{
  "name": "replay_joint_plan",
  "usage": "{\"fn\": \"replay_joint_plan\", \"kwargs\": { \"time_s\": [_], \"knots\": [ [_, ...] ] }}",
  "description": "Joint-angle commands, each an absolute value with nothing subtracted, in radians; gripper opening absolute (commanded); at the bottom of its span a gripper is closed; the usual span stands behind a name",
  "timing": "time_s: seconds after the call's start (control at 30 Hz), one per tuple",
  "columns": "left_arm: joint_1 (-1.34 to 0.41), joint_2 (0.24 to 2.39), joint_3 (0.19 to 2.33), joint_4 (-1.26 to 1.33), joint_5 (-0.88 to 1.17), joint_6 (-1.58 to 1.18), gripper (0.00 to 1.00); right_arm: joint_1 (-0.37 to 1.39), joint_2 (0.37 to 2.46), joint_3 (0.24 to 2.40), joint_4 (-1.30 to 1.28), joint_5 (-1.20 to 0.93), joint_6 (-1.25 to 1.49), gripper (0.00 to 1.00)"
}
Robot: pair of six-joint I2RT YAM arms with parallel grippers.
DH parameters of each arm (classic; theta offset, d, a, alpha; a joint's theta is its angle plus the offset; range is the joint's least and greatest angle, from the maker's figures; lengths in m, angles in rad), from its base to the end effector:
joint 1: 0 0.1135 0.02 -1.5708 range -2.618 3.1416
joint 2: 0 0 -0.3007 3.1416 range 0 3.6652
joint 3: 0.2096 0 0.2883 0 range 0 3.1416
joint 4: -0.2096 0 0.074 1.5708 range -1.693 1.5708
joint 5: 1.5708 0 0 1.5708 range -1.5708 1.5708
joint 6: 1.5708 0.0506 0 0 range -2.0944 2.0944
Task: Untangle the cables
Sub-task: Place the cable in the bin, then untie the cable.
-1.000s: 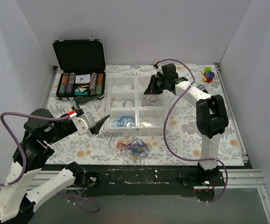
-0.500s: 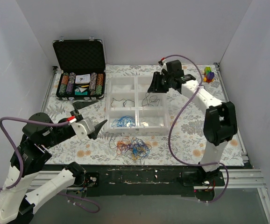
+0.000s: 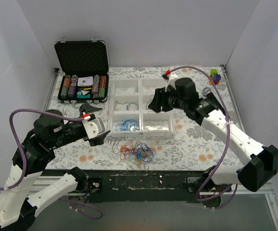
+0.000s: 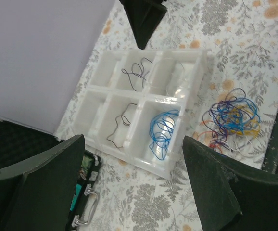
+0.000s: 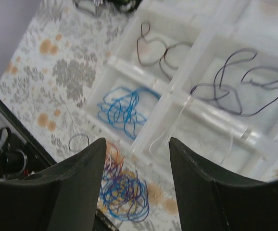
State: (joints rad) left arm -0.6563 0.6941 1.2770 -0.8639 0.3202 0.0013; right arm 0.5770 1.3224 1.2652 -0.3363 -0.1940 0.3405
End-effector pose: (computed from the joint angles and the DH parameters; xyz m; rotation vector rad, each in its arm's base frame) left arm 0.0763 -0.0788 0.4773 0.8279 1.7153 -0.7466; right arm 0.2840 0.1965 0.4013 -0.3718 2.0079 0.7802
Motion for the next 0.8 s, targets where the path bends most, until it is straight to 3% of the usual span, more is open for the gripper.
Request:
{"fn": "replay_joint_plan", "kwargs": {
  "time_s": [0.0, 0.2, 0.4, 0.77],
  "knots": [
    [-0.652, 0.706, 1.272, -0.976, 0.362, -0.015, 0.83, 0.719, 1.279, 1.085, -0.325, -0.062, 0.353, 0.63],
    [-0.652, 0.672, 1.165, -0.95, 0.374, 0.027, 0.83, 0.844, 1.213, 0.878, -0.198, 0.041, 0.449, 0.64],
    [-0.652, 0.65, 1.079, -0.922, 0.41, 0.044, 0.83, 0.871, 1.232, 0.87, -0.143, 0.008, 0.468, 0.57],
    [-0.652, 0.627, 0.92, -0.824, 0.457, -0.048, 0.82, 1.035, 1.226, 0.764, -0.052, 0.043, 0.531, 0.55]
  ]
}}
